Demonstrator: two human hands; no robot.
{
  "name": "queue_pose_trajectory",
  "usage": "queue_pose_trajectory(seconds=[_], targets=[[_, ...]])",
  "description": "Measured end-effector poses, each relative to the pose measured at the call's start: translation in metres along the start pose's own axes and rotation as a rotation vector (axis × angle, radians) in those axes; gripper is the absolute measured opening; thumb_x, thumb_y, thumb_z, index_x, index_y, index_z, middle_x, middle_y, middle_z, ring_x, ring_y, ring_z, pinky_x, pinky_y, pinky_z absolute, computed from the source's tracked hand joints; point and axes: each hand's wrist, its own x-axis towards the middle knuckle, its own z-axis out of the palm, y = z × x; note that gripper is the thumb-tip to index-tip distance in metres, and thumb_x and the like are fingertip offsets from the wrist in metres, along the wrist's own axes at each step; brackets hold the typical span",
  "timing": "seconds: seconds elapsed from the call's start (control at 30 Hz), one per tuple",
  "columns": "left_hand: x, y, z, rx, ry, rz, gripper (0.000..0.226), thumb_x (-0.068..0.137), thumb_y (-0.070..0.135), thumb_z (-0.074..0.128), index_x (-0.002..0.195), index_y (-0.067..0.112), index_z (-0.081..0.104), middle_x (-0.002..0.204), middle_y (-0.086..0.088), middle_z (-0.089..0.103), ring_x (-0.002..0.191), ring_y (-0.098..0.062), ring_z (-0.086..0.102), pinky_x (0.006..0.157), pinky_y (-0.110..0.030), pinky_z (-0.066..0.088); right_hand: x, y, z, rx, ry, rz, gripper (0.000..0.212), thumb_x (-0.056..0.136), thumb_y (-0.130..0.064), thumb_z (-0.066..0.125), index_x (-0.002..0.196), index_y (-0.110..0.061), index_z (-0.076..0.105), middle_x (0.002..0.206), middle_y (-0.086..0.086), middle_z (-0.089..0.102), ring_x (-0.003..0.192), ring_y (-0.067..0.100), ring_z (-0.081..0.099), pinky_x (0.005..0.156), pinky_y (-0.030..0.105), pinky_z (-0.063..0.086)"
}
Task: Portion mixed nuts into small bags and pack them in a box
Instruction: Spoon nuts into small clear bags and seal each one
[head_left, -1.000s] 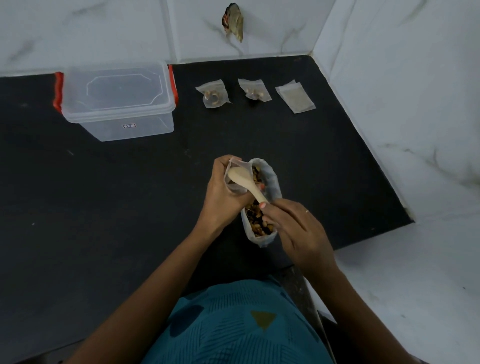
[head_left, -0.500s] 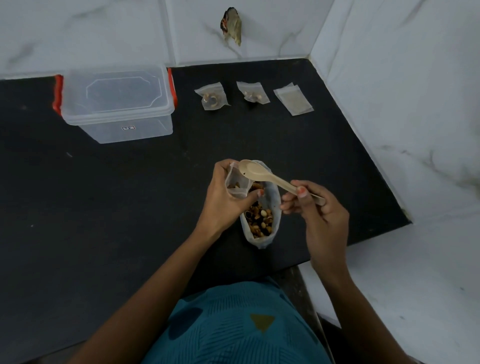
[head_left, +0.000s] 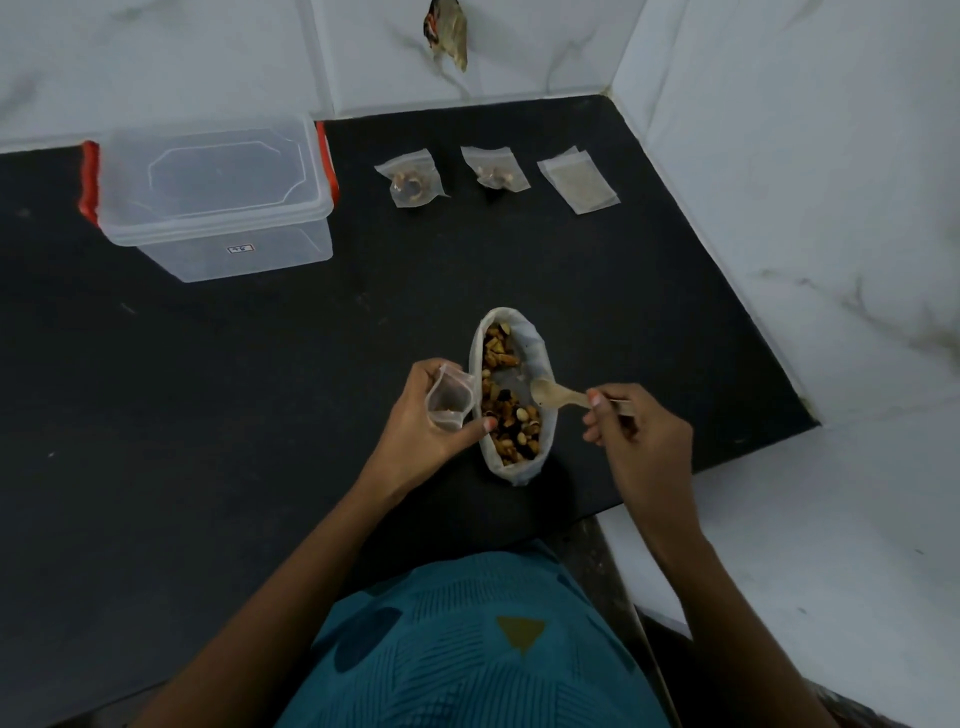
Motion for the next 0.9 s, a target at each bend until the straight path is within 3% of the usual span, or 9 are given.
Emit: queue_pose_trajectory(seconds=[0.13,0.23,0.47,0.73,0.9], targets=[[-0.003,-0.004,0.003,0.003,-0.031,-0.042,0.052,0.071,0.011,0.077,0.11,0.018,0.043,0.103,0.015,0.051,0.09,0.015,0.052,0.073,-0.002,0.042,-0.003,0.008,0.018,0.002,-0.046,0.011,0.015,0.09,-0.002,0.053,0.095,-0.014,0.06,0.08,-0.011,0.059,0.072,-0.001,0.06,0.068,0.011,0.048],[-0.004,-0.004,0.005,-0.015,-0.053,-0.061,0.05,0.072,0.01,0.076,0.11,0.017,0.044,0.103,0.015,0.052,0.091,0.014,0.053,0.075,-0.003,0.044,-0.002,0.015,0.025,0.045,-0.042,0.056,0.013,0.091,-0.004,0.052,0.097,-0.01,0.061,0.083,0.0,0.063,0.074,0.006,0.062,0.069,0.017,0.052],[-0.002,-0.006,0.008,-0.073,-0.069,-0.127,0.049,0.074,0.009,0.074,0.113,0.016,0.045,0.105,0.009,0.055,0.099,-0.003,0.056,0.08,-0.014,0.049,0.01,0.012,0.022,0.145,-0.027,0.224,0.014,0.092,-0.005,0.05,0.086,-0.009,0.061,0.063,-0.003,0.059,0.054,-0.001,0.057,0.056,0.01,0.046],[-0.001,-0.004,0.009,-0.084,-0.088,-0.121,0.049,0.074,0.007,0.073,0.115,0.012,0.045,0.105,0.01,0.055,0.099,-0.001,0.056,0.081,-0.01,0.048,0.012,0.019,0.028,0.458,0.057,0.605,0.017,0.093,-0.014,0.051,0.081,-0.009,0.062,0.066,0.004,0.061,0.057,0.008,0.056,0.055,0.018,0.047],[-0.001,-0.005,0.008,-0.061,-0.079,-0.125,0.054,0.073,0.009,0.075,0.117,0.012,0.044,0.107,0.011,0.053,0.1,0.003,0.054,0.081,-0.011,0.048,0.013,0.017,0.019,0.412,0.121,0.527,0.016,0.092,-0.015,0.052,0.082,-0.011,0.063,0.065,0.002,0.061,0.054,0.004,0.057,0.055,0.017,0.048]])
